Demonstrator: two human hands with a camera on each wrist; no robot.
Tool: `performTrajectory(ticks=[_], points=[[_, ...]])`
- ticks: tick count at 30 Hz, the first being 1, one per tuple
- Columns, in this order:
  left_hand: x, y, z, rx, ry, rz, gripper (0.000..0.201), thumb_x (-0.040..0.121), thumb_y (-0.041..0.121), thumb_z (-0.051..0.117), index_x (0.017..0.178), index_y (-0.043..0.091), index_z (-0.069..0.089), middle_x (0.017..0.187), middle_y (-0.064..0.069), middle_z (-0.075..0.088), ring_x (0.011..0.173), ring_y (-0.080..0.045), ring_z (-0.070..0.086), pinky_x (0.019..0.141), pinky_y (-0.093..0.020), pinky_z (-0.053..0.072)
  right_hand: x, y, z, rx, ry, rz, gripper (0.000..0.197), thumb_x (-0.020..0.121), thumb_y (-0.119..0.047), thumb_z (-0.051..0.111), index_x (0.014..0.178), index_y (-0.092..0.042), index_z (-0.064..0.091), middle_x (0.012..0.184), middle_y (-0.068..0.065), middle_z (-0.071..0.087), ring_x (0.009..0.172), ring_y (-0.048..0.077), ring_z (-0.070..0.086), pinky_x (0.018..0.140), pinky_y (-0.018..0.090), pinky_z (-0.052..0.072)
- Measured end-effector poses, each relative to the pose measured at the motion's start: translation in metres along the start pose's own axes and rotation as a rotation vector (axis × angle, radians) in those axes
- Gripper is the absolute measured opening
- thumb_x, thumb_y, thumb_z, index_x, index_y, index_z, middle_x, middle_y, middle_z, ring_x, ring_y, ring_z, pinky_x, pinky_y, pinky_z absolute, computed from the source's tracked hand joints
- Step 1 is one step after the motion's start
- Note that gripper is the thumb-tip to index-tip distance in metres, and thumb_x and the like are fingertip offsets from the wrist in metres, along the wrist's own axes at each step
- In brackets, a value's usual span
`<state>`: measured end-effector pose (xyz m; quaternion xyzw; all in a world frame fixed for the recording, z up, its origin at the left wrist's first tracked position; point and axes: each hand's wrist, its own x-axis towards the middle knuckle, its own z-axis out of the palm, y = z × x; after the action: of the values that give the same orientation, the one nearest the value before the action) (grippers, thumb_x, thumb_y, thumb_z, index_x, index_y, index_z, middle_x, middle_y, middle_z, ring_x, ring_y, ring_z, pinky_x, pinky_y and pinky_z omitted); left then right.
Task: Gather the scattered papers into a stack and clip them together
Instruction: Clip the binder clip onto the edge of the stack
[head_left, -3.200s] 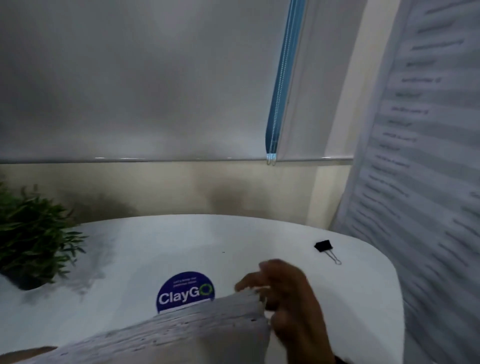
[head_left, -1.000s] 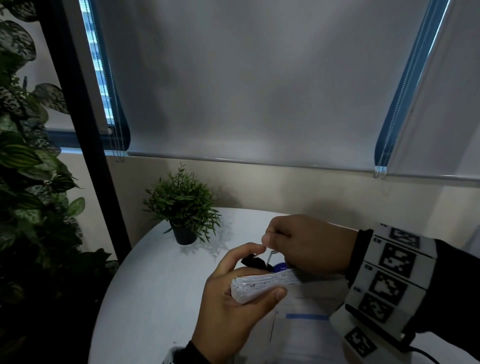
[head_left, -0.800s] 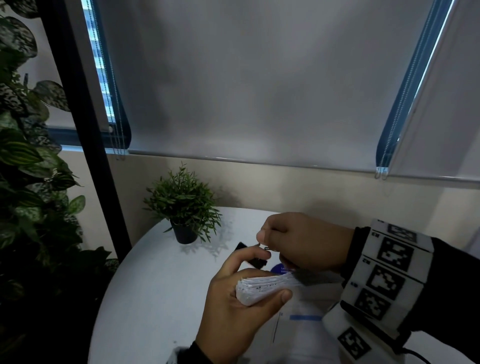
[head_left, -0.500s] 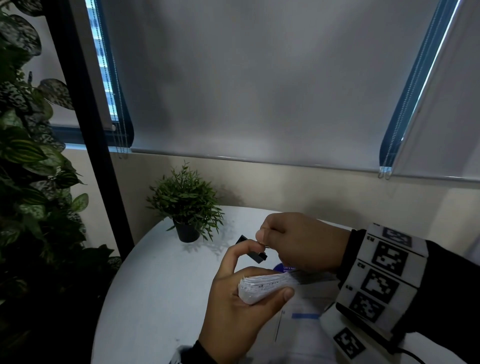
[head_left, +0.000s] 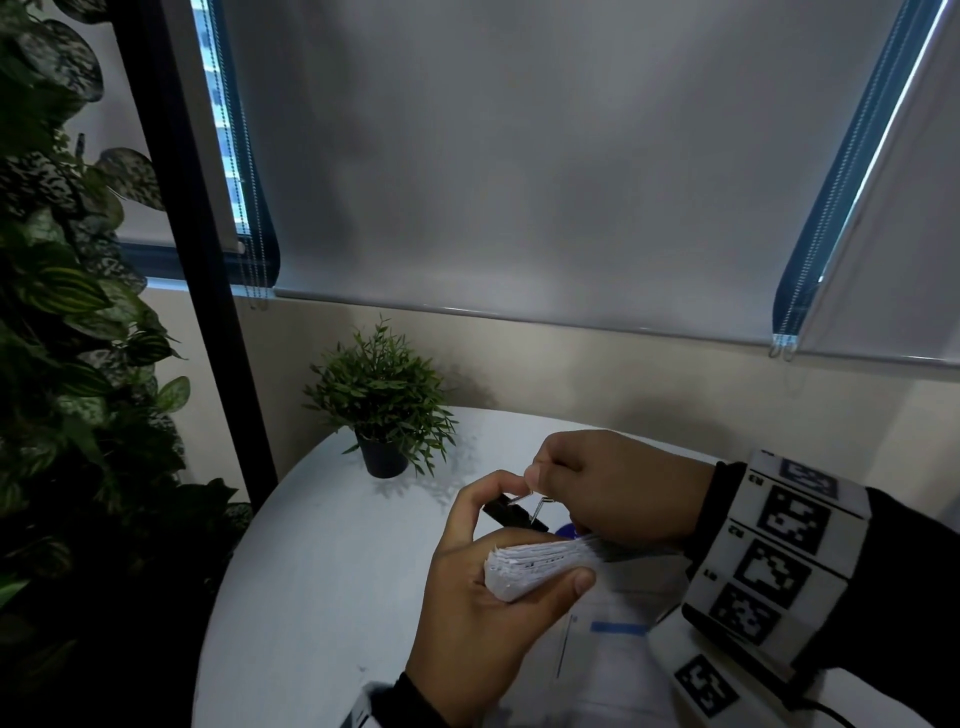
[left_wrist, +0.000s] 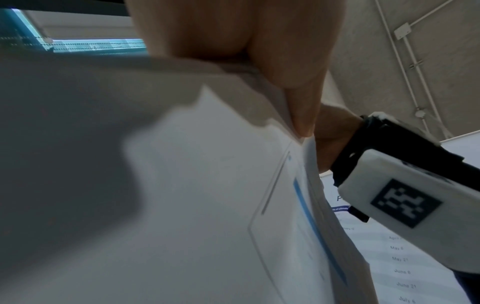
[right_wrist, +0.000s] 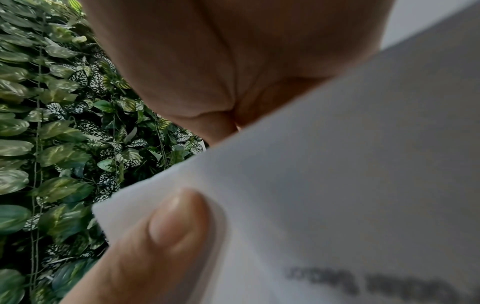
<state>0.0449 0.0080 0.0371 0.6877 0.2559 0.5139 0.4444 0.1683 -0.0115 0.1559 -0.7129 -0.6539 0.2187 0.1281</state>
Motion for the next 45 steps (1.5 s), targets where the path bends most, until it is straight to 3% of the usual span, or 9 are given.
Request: performTrajectory(ticks=[2, 9, 14, 21, 26, 33, 38, 42, 45], points=[[0.0, -0.001, 0.0, 0.016, 0.002, -0.004, 0.035, 0.059, 0.053, 0.077, 0.081, 0.026, 0.076, 0.118, 0.027, 0.049, 0.086, -0.009, 0.069, 0.075, -0.011, 0.051, 0.0, 0.002, 0.002, 0.009, 0.003, -0.001, 0.022, 0.099, -0.033, 0.04, 0.083, -0.021, 0.05, 0.072, -0.009, 0.047, 0.076, 0.012, 0.05, 0.075, 0.027, 0.044], [0.002, 0.001, 0.001, 0.053, -0.027, 0.016, 0.025, 0.06, 0.052, 0.076, 0.084, 0.045, 0.071, 0.119, 0.004, 0.056, 0.085, -0.007, 0.068, 0.074, -0.01, 0.05, 0.004, 0.009, 0.005, 0.047, 0.038, -0.001, 0.025, 0.099, -0.029, 0.039, 0.075, -0.026, 0.046, 0.071, -0.015, 0.046, 0.066, 0.0, 0.046, 0.062, 0.018, 0.036], [0.0, -0.002, 0.003, 0.046, -0.024, 0.016, 0.037, 0.06, 0.066, 0.073, 0.085, 0.038, 0.074, 0.122, 0.009, 0.053, 0.087, -0.01, 0.069, 0.078, -0.017, 0.053, 0.003, 0.005, 0.004, 0.048, 0.023, -0.018, 0.024, 0.1, -0.022, 0.036, 0.094, -0.009, 0.055, 0.067, -0.007, 0.048, 0.071, 0.012, 0.05, 0.075, 0.03, 0.044], [0.002, -0.003, 0.002, 0.021, -0.018, 0.0, 0.034, 0.061, 0.045, 0.078, 0.083, 0.019, 0.075, 0.112, 0.029, 0.049, 0.086, -0.008, 0.069, 0.078, -0.013, 0.052, 0.0, 0.006, 0.006, 0.046, 0.019, -0.022, 0.02, 0.099, -0.03, 0.04, 0.091, -0.015, 0.052, 0.079, -0.003, 0.052, 0.089, 0.019, 0.058, 0.087, 0.036, 0.049], [0.002, -0.004, 0.002, 0.014, -0.027, 0.008, 0.023, 0.065, 0.036, 0.08, 0.082, 0.022, 0.074, 0.111, 0.025, 0.051, 0.085, -0.008, 0.068, 0.077, -0.011, 0.051, 0.001, 0.01, 0.008, 0.074, 0.039, -0.021, 0.02, 0.098, -0.033, 0.041, 0.082, -0.023, 0.049, 0.082, -0.004, 0.053, 0.089, 0.018, 0.059, 0.083, 0.032, 0.047], [0.004, -0.004, 0.003, 0.032, -0.035, 0.004, 0.03, 0.061, 0.053, 0.077, 0.089, 0.046, 0.069, 0.118, 0.0, 0.055, 0.089, -0.014, 0.067, 0.076, -0.011, 0.051, 0.003, 0.016, 0.01, 0.122, 0.051, -0.014, 0.02, 0.098, -0.034, 0.042, 0.092, -0.019, 0.053, 0.083, -0.007, 0.052, 0.097, 0.02, 0.061, 0.073, 0.026, 0.041], [0.004, -0.006, 0.004, 0.052, -0.022, -0.008, 0.043, 0.057, 0.067, 0.074, 0.085, 0.034, 0.073, 0.118, 0.006, 0.054, 0.088, -0.011, 0.068, 0.076, -0.011, 0.052, 0.004, 0.016, 0.011, 0.144, 0.06, 0.007, 0.02, 0.098, -0.035, 0.041, 0.09, -0.021, 0.053, 0.082, -0.008, 0.052, 0.094, 0.019, 0.061, 0.069, 0.025, 0.041], [0.004, -0.005, 0.004, 0.048, -0.019, 0.01, 0.02, 0.063, 0.043, 0.08, 0.08, 0.035, 0.075, 0.111, 0.024, 0.05, 0.087, -0.008, 0.068, 0.077, -0.012, 0.053, 0.002, 0.012, 0.01, 0.122, 0.063, -0.009, 0.019, 0.099, -0.029, 0.04, 0.092, -0.017, 0.053, 0.084, -0.01, 0.053, 0.09, 0.015, 0.057, 0.077, 0.025, 0.042], [0.004, -0.005, 0.004, 0.035, 0.001, 0.016, 0.019, 0.063, 0.042, 0.08, 0.077, 0.029, 0.076, 0.107, 0.027, 0.05, 0.086, -0.007, 0.068, 0.075, -0.013, 0.053, 0.002, 0.008, 0.01, 0.101, 0.062, -0.01, 0.026, 0.099, -0.023, 0.039, 0.099, -0.005, 0.058, 0.095, 0.008, 0.06, 0.089, 0.019, 0.057, 0.077, 0.029, 0.044]])
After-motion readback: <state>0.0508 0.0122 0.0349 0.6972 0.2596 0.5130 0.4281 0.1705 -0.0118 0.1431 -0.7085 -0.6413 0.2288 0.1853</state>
